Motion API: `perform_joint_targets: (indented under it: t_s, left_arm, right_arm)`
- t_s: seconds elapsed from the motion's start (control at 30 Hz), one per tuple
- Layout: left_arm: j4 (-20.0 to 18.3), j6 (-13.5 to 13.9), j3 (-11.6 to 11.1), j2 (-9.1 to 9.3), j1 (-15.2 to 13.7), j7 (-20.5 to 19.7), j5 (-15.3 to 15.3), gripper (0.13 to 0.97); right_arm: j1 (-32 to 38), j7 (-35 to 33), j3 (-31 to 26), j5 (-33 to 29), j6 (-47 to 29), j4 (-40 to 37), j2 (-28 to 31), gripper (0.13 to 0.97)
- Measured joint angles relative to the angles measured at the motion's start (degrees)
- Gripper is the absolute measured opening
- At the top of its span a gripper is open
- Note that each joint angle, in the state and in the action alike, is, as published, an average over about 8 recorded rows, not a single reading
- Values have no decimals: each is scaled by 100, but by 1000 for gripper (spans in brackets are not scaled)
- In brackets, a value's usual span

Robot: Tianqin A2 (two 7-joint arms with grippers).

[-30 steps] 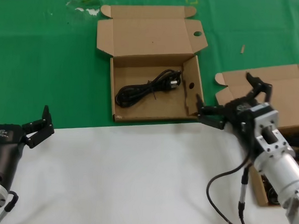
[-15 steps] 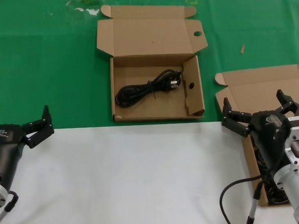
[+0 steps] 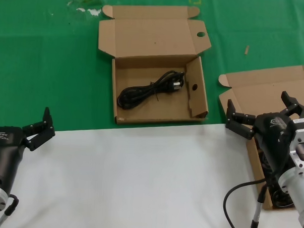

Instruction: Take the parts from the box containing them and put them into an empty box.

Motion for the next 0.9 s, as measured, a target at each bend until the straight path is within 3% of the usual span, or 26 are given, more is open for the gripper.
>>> perform_joint_targets:
  t_s: [0.9]
  left_arm:
    - [0,0,0,0,0,0,0,966]
  right_arm:
    - [0,0,0,0,0,0,0,966]
